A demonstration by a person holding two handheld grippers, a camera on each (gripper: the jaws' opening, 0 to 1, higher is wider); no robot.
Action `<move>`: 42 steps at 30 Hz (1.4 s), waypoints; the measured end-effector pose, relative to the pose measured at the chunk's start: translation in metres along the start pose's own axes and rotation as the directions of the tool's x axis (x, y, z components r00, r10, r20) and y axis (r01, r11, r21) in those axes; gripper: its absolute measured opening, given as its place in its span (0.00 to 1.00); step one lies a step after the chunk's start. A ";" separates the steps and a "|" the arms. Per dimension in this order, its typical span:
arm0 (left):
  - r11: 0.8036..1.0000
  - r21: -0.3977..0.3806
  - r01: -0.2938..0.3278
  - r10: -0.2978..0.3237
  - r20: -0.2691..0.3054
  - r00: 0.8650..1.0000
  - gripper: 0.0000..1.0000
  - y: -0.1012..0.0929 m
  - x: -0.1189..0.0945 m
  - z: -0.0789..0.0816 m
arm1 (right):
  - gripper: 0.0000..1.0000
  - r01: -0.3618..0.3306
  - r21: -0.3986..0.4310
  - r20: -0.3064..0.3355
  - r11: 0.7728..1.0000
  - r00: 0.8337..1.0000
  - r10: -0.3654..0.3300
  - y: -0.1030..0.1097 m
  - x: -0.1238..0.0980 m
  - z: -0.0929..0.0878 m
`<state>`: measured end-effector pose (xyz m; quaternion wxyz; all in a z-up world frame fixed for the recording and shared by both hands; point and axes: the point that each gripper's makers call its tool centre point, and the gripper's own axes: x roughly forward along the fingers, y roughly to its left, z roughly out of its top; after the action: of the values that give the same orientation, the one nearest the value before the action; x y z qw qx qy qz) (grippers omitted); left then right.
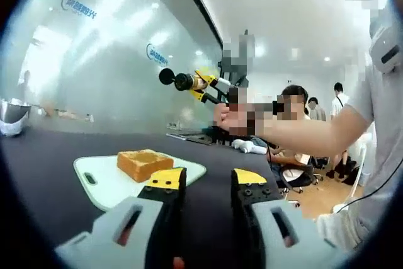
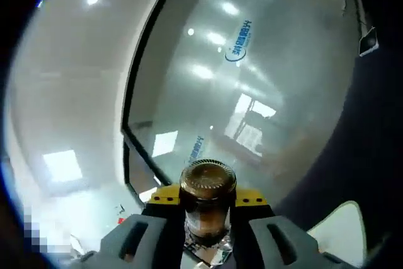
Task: Sprinkle pepper
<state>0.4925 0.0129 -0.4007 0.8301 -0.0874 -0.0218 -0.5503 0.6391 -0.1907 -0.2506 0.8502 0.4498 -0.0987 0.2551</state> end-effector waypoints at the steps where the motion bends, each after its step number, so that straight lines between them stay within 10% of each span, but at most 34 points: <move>1: 1.000 0.002 0.003 -0.003 -0.003 1.000 0.22 -0.001 0.001 -0.001 | 0.21 0.006 -0.036 -0.015 0.999 1.000 -0.007 0.001 0.002 -0.001; 15: 0.998 0.053 0.025 -0.023 -0.049 0.999 0.22 -0.011 0.004 -0.010 | 0.21 0.085 -0.295 -0.136 0.952 0.982 -0.130 -0.013 0.010 -0.037; 30: 0.999 0.030 0.015 -0.014 -0.024 1.000 0.22 -0.003 0.001 -0.006 | 0.22 0.077 -0.370 -0.162 0.926 0.976 -0.146 -0.010 0.014 -0.044; 39: 0.999 0.036 0.014 -0.012 -0.036 0.999 0.22 -0.003 0.003 -0.008 | 0.22 0.095 -0.281 -0.136 0.955 0.981 -0.138 -0.013 0.012 -0.034; 42: 0.999 0.038 0.012 -0.011 -0.038 0.999 0.22 -0.003 0.003 -0.008 | 0.22 0.123 -0.100 -0.108 0.987 0.985 -0.133 -0.017 0.008 -0.033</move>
<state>0.4904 0.0079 -0.4081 0.8287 -0.0613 -0.0171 -0.5561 0.6527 -0.1691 -0.2782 0.8891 0.3998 -0.0323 0.2204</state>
